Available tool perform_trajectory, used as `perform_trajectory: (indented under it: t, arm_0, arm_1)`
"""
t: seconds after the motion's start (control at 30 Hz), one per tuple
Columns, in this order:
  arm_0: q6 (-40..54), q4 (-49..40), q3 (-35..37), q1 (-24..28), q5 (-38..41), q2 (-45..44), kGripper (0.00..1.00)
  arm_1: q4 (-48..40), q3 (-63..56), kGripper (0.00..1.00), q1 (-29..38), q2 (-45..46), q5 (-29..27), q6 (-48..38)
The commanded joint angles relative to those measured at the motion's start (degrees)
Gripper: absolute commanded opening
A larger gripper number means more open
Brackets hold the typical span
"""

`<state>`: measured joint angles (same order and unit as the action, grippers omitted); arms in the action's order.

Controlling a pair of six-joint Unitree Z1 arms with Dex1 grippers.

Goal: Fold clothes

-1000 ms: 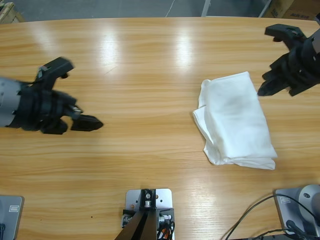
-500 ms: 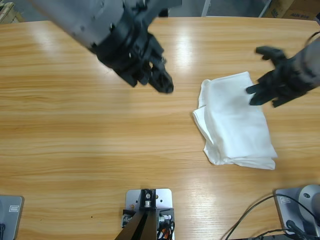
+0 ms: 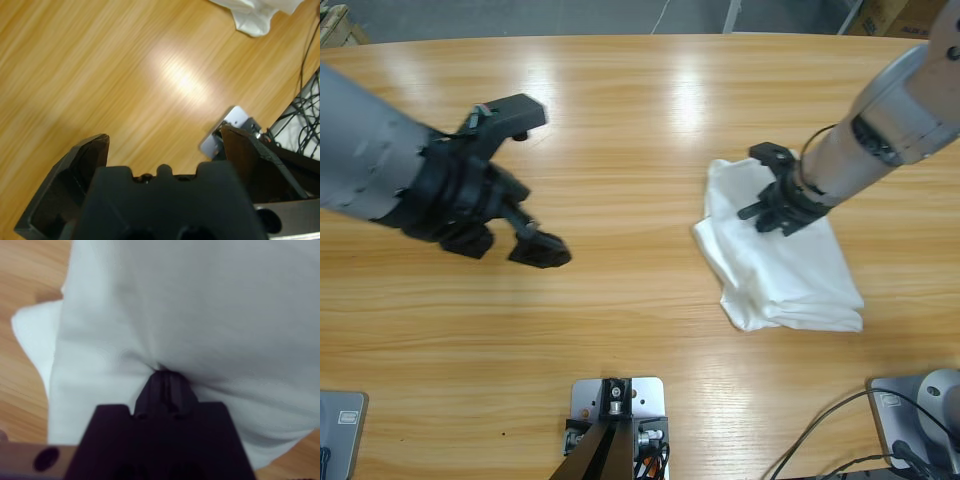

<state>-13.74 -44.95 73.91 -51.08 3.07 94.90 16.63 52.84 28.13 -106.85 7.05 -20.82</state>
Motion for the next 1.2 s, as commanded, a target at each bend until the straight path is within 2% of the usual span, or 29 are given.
perform_trajectory:
  t: [0.03,0.17,0.33,0.4,0.5,0.57,0.63,0.7,0.73,0.77,0.8,0.83,0.9,0.97,1.03,1.1,1.13,1.17,1.2]
  arm_0:
    - [-1.4,1.5,-6.8,1.3,-1.2,-4.6,0.871]
    - [-2.9,3.1,-10.0,1.3,-1.7,-6.4,0.870]
    - [-4.5,4.1,-14.7,1.3,-2.3,-10.3,0.872]
    - [-5.1,4.8,-16.8,1.3,-2.5,-11.7,0.872]
    - [-6.2,6.6,-19.1,1.3,-2.5,-12.7,0.872]
    - [-6.6,7.8,-19.6,1.3,-2.5,-12.6,0.871]
    - [-7.1,9.0,-19.5,1.3,-2.5,-12.3,0.871]
    - [-6.6,9.4,-18.7,1.3,-2.6,-12.2,0.872]
    - [-6.1,9.5,-18.2,1.3,-2.9,-11.9,0.872]
    - [-5.0,9.5,-17.2,1.3,-3.0,-11.2,0.870]
    - [-2.9,9.5,-16.0,1.3,-3.0,-10.2,0.868]
    - [0.2,9.3,-13.8,1.3,-2.6,-8.9,0.867]
    - [8.0,7.7,-8.0,1.3,-0.2,-5.3,0.867]
    - [18.8,1.4,0.8,1.3,2.8,1.0,0.865]
    - [31.0,-5.1,9.7,1.2,3.3,7.7,0.744]
    - [38.0,-9.5,17.0,1.2,3.2,13.6,0.689]
    - [39.6,-11.2,20.4,1.4,3.2,16.6,0.692]
    - [40.2,-12.2,22.7,1.9,3.2,19.0,0.691]
    - [40.4,-12.7,25.2,2.7,3.2,21.5,0.691]
  arm_1:
    - [-2.3,6.7,0.000,12.1,-8.4,1.7,-5.1]
    - [-2.6,12.4,0.000,17.5,-11.5,3.5,-3.1]
    - [-3.3,18.7,0.000,18.7,-14.0,5.6,7.5]
    - [-3.9,19.7,0.000,18.7,-12.9,6.0,16.3]
    - [-3.9,19.9,0.000,18.7,-10.9,11.5,25.9]
    - [-3.6,19.2,0.000,18.7,-9.2,14.7,28.8]
    - [-3.4,16.8,0.000,18.7,-5.4,12.8,28.7]
    - [-1.6,13.8,0.000,18.7,2.1,6.4,24.3]
    - [0.1,12.8,0.359,18.8,6.2,3.8,20.7]
    - [2.6,12.3,0.859,19.0,9.8,1.9,16.3]
    - [5.2,12.1,0.980,19.1,13.2,1.5,13.2]
    - [6.8,11.8,0.999,19.1,15.5,1.1,11.2]
    - [8.8,9.8,1.000,19.2,18.6,-1.9,7.8]
    - [8.9,6.9,0.999,19.3,19.7,-4.7,4.3]
    - [8.1,4.9,0.955,19.7,18.6,-5.9,1.3]
    - [6.4,4.1,0.886,21.1,17.1,-6.5,-1.2]
    - [5.7,4.1,0.785,22.0,16.4,-7.1,-2.3]
    - [5.0,4.2,0.623,23.3,15.5,-7.8,-2.9]
    - [4.8,4.3,0.404,24.4,14.7,-8.5,-3.0]
